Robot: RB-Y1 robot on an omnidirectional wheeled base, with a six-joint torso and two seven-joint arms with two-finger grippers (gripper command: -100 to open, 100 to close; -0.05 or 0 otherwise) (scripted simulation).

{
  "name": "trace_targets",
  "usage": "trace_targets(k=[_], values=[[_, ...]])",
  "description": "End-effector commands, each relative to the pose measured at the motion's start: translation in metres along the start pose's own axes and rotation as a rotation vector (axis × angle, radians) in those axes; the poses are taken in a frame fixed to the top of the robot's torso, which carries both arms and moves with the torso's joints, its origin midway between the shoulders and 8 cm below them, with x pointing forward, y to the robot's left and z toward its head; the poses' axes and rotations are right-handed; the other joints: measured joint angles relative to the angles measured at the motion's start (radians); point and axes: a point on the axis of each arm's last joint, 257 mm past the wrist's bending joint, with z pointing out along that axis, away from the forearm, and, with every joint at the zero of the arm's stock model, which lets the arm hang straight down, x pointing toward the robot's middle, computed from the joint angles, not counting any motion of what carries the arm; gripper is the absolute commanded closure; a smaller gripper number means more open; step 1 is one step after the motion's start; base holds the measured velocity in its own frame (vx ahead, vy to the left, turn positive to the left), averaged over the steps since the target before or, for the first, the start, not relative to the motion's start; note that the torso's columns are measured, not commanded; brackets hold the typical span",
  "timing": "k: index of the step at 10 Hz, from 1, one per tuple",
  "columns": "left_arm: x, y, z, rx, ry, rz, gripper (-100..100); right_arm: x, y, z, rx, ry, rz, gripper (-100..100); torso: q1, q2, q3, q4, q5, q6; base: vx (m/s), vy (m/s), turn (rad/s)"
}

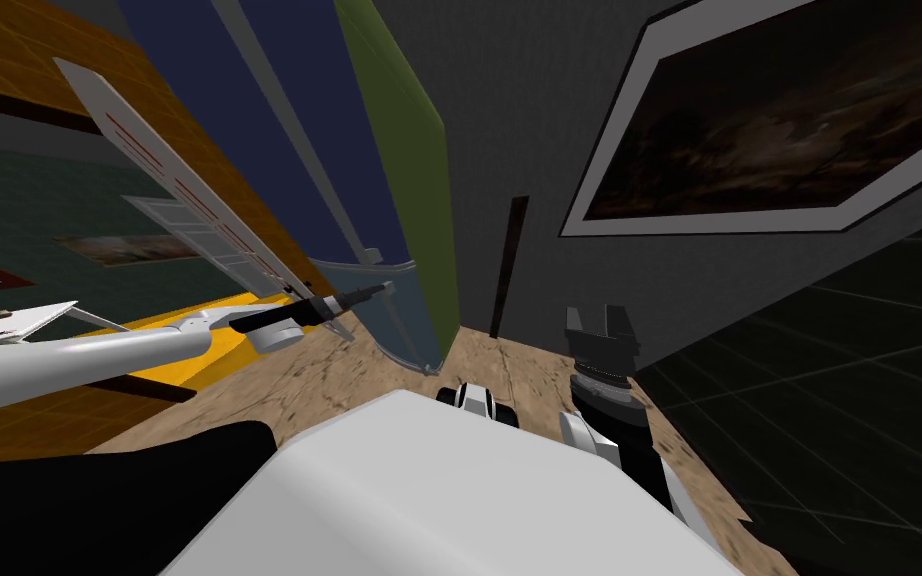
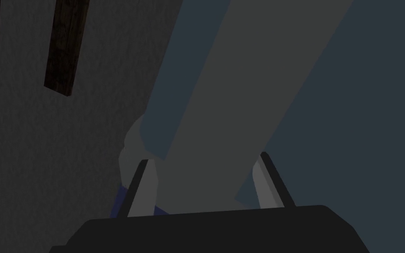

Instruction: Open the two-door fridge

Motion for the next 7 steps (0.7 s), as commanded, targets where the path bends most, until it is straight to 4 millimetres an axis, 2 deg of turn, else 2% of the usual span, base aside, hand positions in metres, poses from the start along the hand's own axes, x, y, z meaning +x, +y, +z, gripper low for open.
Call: trace_targets(k=[1,2,4,5,7], values=[[0.008,-0.025,0.016,0.072,0.038,0.013,100,0.0,0.0,0.0,0.0,0.0,0.0,0,0.005,0.002,0.001,0.0,0.002,0.0,-0.238,0.262,0.012],[0.008,-0.025,0.016,0.072,0.038,0.013,100,0.0,0.0,0.0,0.0,0.0,0.0,0,0.01,0.007,0.004,0.003,0.003,-0.002,-0.201,0.199,-0.031],[0.018,-0.051,0.03,0.146,0.077,0.022,100,0.0,0.0,0.0,0.0,0.0,0.0,0,0.002,-0.001,-0.002,0.002,-0.001,-0.004,-0.27,0.187,0.042],[0.018,-0.051,0.03,0.146,0.077,0.022,100,0.0,0.0,0.0,0.0,0.0,0.0,0,0.003,0.003,0.001,0.002,0.0,-0.003,-0.234,0.21,0.001],[0.028,-0.077,0.043,0.22,0.116,0.029,100,0.0,0.0,0.0,0.0,0.0,0.0,0,0.004,-0.009,-0.007,0.0,-0.001,-0.003,-0.185,0.267,0.026]])
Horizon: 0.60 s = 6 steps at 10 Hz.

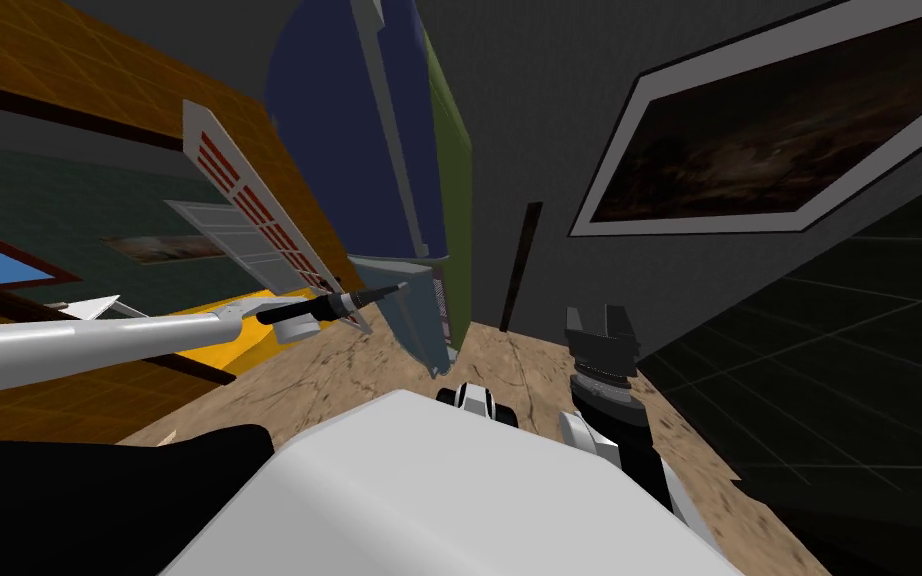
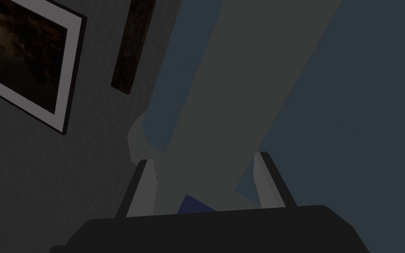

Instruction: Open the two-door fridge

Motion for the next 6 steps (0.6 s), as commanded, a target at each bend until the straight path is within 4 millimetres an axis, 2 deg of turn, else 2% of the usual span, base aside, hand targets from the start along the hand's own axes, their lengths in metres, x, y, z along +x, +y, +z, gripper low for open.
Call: trace_targets(k=[1,4,5,6], values=[[0.005,-0.029,0.02,0.087,0.037,0.012,100,0.0,0.0,0.0,0.0,0.0,0.0,0,0.003,0.003,0.001,0.001,0.001,0.0,-0.283,0.289,0.03],[0.021,-0.066,0.041,0.202,0.094,0.014,100,0.0,0.0,0.0,0.0,0.0,0.0,0,-0.001,0.007,0.005,0.002,0.001,0.0,-0.265,0.327,0.034],[0.021,-0.066,0.041,0.202,0.094,0.014,100,0.0,0.0,0.0,0.0,0.0,0.0,0,-0.006,0.005,0.004,-0.001,0.001,0.001,-0.206,0.228,0.004],[0.021,-0.066,0.041,0.199,0.09,0.017,100,0.0,0.0,0.0,0.0,0.0,0.0,0,-0.011,0.003,0.003,-0.002,-0.001,0.002,-0.089,0.088,-0.016]])
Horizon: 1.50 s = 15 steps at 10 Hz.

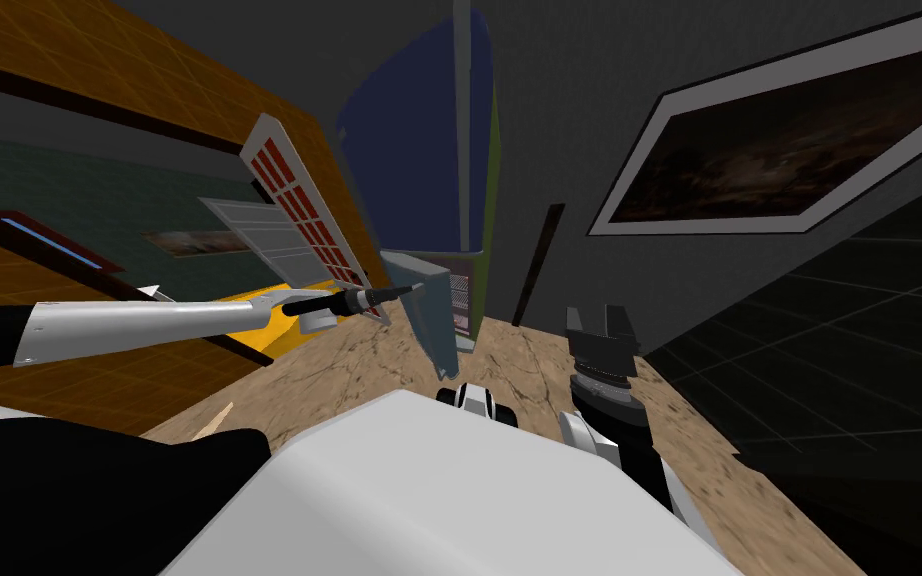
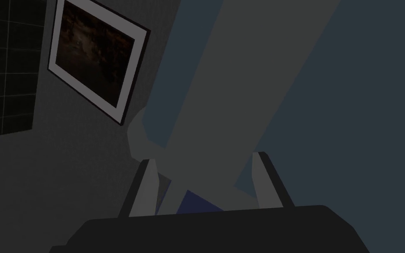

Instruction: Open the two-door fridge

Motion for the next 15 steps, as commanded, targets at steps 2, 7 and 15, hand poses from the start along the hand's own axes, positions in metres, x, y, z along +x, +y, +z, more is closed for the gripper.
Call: trace_targets(k=[2,7,15], values=[[0.009,-0.018,0.011,0.063,0.033,0.003,100,0.0,0.0,0.0,0.0,0.0,0.0,0,0.0,-0.002,-0.001,0.0,-0.002,0.002,-0.093,0.216,-0.046],[0.023,-0.044,0.024,0.153,0.082,0.005,100,0.0,0.0,0.0,0.0,0.0,0.0,0,0.009,-0.002,-0.002,0.0,0.003,0.0,-0.124,0.28,-0.028],[0.048,-0.089,0.038,0.305,0.166,0.004,100,0.0,0.0,0.0,0.0,0.0,0.0,0,-0.008,0.006,0.009,-0.008,0.003,0.004,-0.137,0.22,-0.024]])
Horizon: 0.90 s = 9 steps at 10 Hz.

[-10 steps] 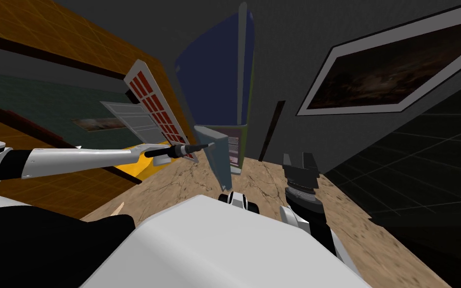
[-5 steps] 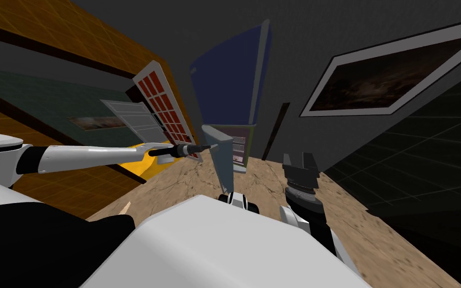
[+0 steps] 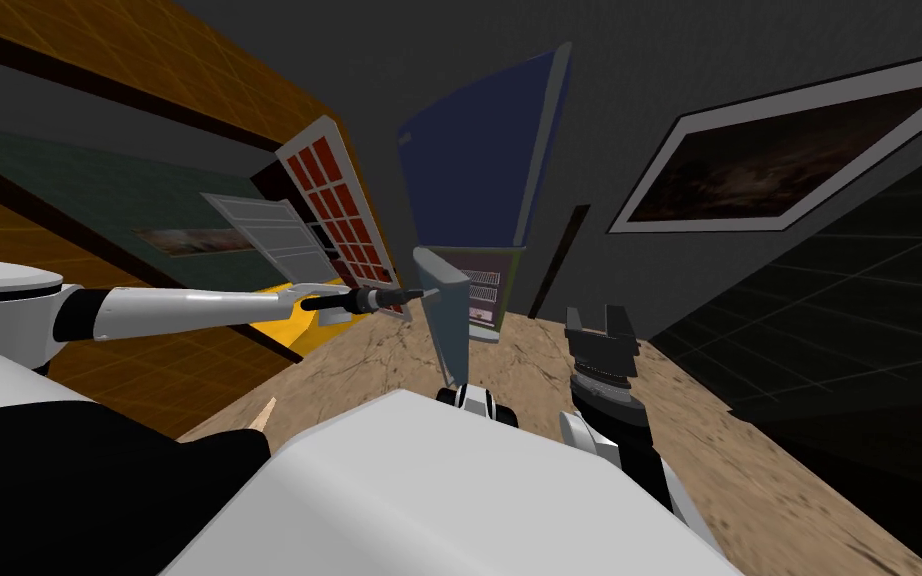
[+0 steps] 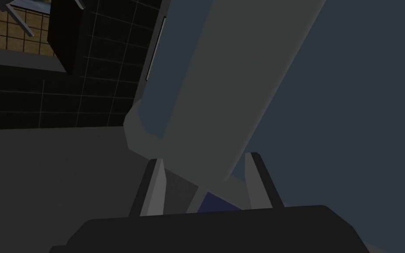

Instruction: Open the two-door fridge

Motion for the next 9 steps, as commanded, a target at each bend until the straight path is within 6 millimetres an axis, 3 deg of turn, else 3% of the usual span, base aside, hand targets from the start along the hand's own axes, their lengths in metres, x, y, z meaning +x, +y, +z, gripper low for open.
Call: trace_targets(k=[1,6,7,9], values=[[0.021,-0.013,0.01,0.047,0.048,-0.035,100,0.0,0.0,0.0,0.0,0.0,0.0,0,-0.001,0.003,0.002,0.0,0.0,0.002,-0.096,0.186,-0.005],[0.021,-0.013,0.01,0.047,0.048,-0.035,100,0.0,0.0,0.0,0.0,0.0,0.0,0,-0.006,0.003,0.003,0.0,-0.001,0.002,-0.008,0.017,0.006],[0.001,-0.006,0.006,0.024,0.012,0.002,100,0.0,0.0,0.0,0.0,0.0,0.0,0,-0.005,0.003,0.003,-0.001,-0.001,0.003,0.0,0.0,0.0],[0.005,-0.013,0.007,0.05,0.023,0.007,100,0.0,0.0,0.0,0.0,0.0,0.0,0,0.006,0.003,-0.002,0.008,-0.003,0.003,-0.054,0.139,-0.038]])
